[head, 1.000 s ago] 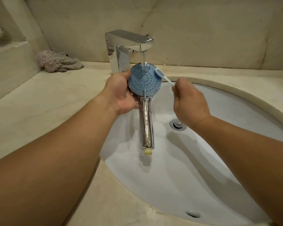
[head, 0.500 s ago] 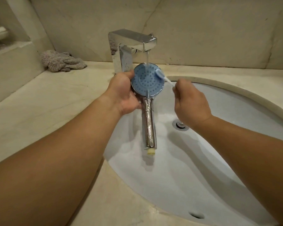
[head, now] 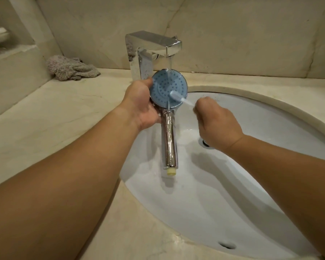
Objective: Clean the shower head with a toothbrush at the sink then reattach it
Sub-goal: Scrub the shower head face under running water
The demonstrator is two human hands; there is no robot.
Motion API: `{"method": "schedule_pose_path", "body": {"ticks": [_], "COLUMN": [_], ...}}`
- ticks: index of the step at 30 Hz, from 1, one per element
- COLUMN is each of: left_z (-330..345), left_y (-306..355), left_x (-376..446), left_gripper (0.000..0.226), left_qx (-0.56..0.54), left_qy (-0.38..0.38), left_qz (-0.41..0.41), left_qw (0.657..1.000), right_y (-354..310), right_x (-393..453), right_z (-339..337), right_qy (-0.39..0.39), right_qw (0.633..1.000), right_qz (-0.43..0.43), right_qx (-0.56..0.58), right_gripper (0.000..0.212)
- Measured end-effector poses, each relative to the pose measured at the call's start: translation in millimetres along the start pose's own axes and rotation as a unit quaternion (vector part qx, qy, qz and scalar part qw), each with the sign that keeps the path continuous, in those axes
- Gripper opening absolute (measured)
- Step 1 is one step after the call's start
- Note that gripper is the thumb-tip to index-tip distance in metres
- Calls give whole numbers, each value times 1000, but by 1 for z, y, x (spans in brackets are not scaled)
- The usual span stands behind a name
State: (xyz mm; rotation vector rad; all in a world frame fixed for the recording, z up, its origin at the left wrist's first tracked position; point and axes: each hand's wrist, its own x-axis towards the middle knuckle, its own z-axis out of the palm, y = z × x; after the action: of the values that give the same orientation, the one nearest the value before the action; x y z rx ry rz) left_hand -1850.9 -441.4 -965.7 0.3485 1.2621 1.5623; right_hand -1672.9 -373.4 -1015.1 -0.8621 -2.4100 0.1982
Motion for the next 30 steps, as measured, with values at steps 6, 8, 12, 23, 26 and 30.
{"method": "schedule_pose_path", "body": {"ticks": [6, 8, 12, 23, 26, 30], "left_z": [4, 4, 5, 12, 12, 12], "left_y": [-1, -1, -2, -2, -2, -1], "left_x": [-5, -5, -6, -12, -11, -10], "left_gripper": [44, 47, 44, 46, 49, 53], "left_qx": [6, 22, 21, 79, 80, 74], "left_qy": [-5, -9, -10, -14, -23, -44], "left_qz": [5, 0, 9, 36, 46, 36], "left_qw": [1000, 1000, 1000, 996, 995, 996], "right_y": [-3, -13, -7, -25, -27, -28], "right_x": [4, -1, 9, 21, 22, 22], "right_z": [1, 2, 0, -7, -9, -10], "right_qy": [25, -17, 45, 40, 58, 36], "right_qw": [998, 1000, 994, 995, 994, 998], "right_qz": [53, -7, 88, 71, 81, 37], "right_qx": [22, 8, 54, 50, 47, 18], "right_gripper": [15, 11, 16, 16, 17, 14]}}
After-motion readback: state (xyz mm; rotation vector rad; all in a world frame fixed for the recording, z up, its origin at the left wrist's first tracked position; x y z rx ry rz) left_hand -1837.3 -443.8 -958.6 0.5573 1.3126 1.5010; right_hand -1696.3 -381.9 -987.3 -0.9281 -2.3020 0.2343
